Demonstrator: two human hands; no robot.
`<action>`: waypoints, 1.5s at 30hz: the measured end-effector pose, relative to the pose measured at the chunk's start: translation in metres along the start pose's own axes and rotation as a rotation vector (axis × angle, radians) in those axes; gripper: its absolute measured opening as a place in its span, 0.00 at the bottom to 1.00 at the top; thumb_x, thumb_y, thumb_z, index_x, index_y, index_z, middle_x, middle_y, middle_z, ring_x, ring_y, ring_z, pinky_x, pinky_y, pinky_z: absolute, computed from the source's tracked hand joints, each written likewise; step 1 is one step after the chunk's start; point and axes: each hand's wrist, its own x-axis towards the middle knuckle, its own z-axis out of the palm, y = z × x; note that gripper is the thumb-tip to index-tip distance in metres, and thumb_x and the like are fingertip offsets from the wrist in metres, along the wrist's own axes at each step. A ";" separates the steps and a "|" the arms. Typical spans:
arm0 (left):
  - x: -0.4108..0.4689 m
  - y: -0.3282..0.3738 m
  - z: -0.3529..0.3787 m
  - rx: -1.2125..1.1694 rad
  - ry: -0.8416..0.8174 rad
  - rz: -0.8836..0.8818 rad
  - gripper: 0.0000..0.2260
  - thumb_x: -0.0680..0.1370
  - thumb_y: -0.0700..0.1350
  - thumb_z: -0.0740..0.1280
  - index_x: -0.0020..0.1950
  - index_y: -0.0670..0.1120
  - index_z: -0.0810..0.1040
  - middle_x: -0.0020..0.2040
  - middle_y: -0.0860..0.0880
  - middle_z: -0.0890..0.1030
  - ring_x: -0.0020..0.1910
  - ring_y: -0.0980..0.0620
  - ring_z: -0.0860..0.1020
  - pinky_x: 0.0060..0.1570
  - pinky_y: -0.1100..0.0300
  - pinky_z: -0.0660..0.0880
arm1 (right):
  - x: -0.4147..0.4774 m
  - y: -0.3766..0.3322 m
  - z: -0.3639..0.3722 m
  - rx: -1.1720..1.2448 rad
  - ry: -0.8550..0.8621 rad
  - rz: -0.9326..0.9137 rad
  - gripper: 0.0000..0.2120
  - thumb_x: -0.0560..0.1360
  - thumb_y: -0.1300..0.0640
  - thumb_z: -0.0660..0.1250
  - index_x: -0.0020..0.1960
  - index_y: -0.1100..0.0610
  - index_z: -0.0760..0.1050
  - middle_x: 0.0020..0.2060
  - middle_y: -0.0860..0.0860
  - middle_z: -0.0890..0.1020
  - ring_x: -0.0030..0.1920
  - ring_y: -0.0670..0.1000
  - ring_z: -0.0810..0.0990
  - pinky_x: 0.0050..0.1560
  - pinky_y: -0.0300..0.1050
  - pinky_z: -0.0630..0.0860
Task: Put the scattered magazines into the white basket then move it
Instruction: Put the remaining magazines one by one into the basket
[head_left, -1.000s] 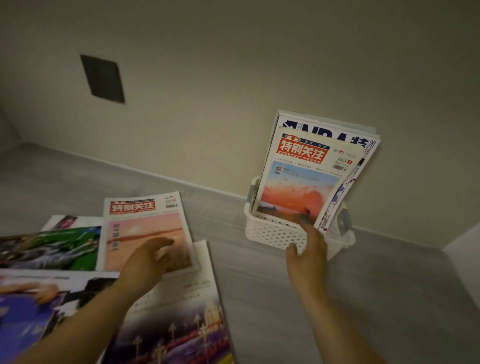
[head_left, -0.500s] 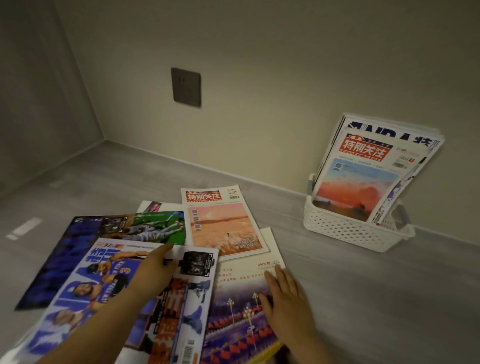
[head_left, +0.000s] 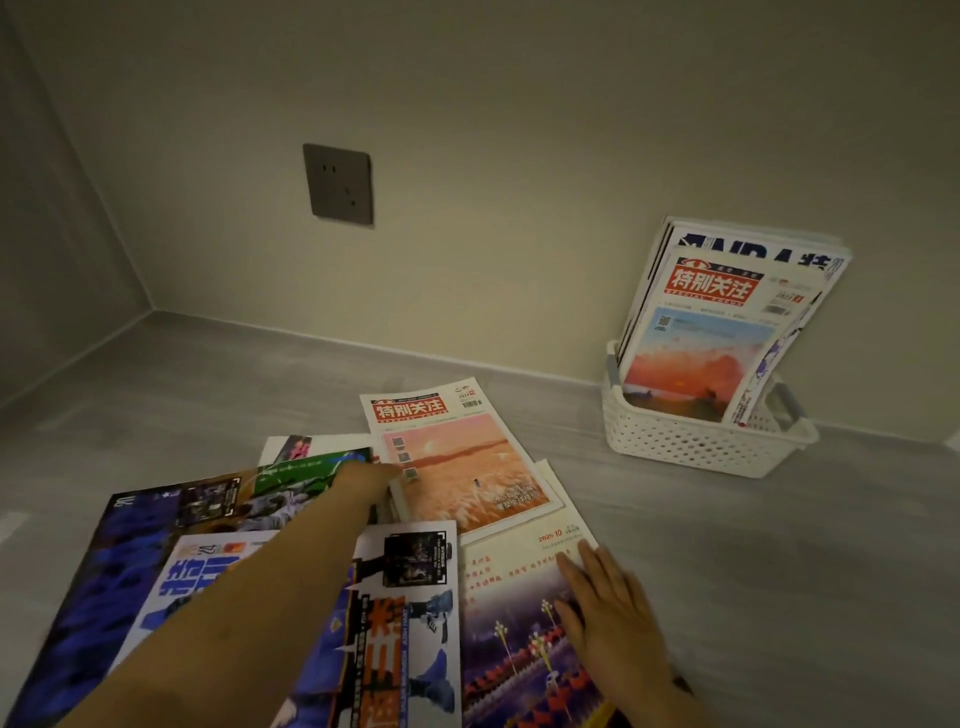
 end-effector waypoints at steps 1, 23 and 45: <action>0.003 0.003 0.002 0.027 -0.011 -0.011 0.14 0.75 0.37 0.63 0.58 0.34 0.72 0.52 0.37 0.76 0.53 0.40 0.75 0.53 0.52 0.72 | 0.000 0.000 0.002 -0.023 0.090 -0.032 0.25 0.78 0.44 0.48 0.73 0.48 0.49 0.75 0.52 0.49 0.75 0.51 0.42 0.69 0.43 0.28; -0.009 0.051 0.043 -0.083 -0.174 0.347 0.13 0.75 0.33 0.57 0.58 0.39 0.70 0.46 0.40 0.77 0.39 0.41 0.76 0.38 0.52 0.74 | -0.002 0.000 -0.012 -0.049 0.022 0.057 0.25 0.62 0.38 0.62 0.55 0.46 0.78 0.56 0.46 0.81 0.57 0.46 0.79 0.70 0.40 0.37; -0.110 0.126 0.088 -0.064 -0.343 0.814 0.14 0.76 0.34 0.57 0.43 0.54 0.71 0.41 0.54 0.79 0.40 0.56 0.78 0.32 0.64 0.76 | 0.063 0.097 -0.181 1.313 0.241 0.150 0.07 0.72 0.58 0.66 0.44 0.46 0.76 0.40 0.41 0.81 0.41 0.42 0.81 0.38 0.34 0.74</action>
